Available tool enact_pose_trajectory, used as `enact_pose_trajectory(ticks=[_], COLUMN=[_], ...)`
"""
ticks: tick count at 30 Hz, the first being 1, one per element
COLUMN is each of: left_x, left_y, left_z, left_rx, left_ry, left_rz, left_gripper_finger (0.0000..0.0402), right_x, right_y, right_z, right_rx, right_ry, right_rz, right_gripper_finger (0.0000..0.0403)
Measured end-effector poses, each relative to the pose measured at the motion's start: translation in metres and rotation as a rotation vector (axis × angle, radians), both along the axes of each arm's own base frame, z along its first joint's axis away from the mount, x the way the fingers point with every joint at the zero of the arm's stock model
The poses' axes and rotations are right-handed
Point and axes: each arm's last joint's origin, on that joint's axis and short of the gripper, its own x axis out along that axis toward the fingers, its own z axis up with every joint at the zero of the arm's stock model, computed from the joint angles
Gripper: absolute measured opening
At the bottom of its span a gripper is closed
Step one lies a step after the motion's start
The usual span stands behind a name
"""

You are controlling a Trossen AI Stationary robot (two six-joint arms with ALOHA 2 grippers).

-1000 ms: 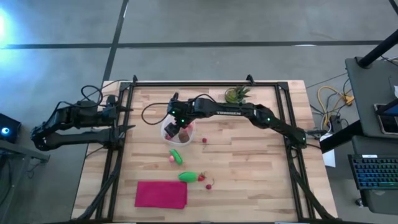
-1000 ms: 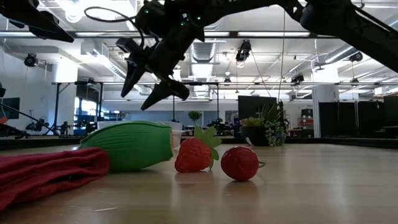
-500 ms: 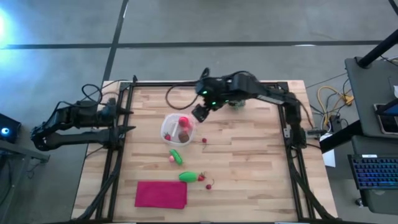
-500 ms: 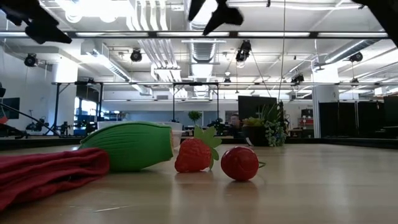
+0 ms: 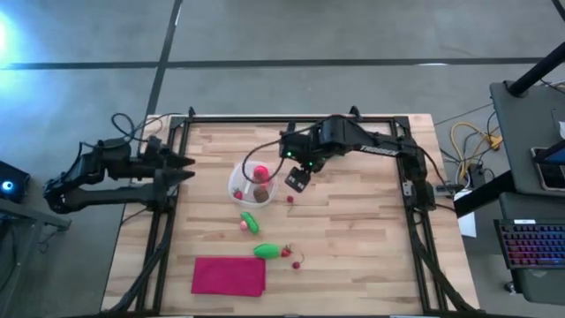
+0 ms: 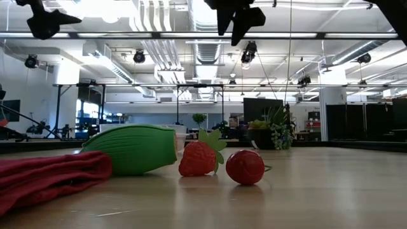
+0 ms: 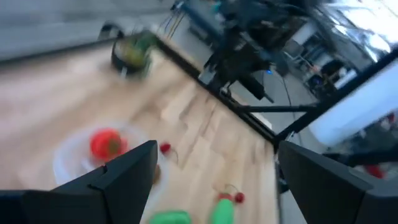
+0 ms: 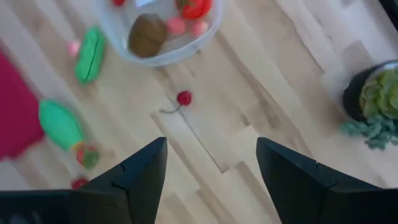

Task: Pick and placing Produce into tupperware
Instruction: Put the pink peach into the transparent bin

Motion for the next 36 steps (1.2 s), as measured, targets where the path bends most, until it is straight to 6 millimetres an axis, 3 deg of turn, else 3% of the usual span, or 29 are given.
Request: enact_pose_trajectory(ticks=[5,7,13,18,24,29,36], left_x=[0.023,0.036,0.071,0.098,0.139,0.15,0.152], left_y=[0.002,0.002,-0.003,-0.018,-0.052,-0.074,-0.121], left_z=[-0.009,-0.004,0.025,0.008,-0.035,-0.06,-0.08], left_rx=[-0.17,-0.19,-0.122,-0.078,0.079,0.249,0.337], left_ry=[0.153,0.157,0.169,0.424,0.716,0.867,0.859], left_rz=[0.006,-0.046,-0.192,-0.278,-0.201,-0.034,-0.05], left_gripper_finger=[0.0319,0.0319,0.0319,0.0319,0.0319,0.0319,0.0319], right_x=[-0.012,-0.022,-0.075,-0.118,-0.151,-0.162,-0.17], right_y=[0.003,0.004,0.01,0.012,0.014,0.014,0.014], right_z=[0.006,0.015,0.054,0.069,0.055,0.035,0.018], right_rx=[-0.071,-0.078,-0.155,-0.166,-0.184,-0.185,-0.182], right_ry=[0.012,-0.005,-0.114,-0.195,-0.169,-0.158,-0.188], right_rz=[0.087,0.095,0.054,-0.039,-0.11,-0.115,-0.121], right_gripper_finger=[0.0229,0.0227,0.0226,0.0226,0.0226,0.0226,0.0226])
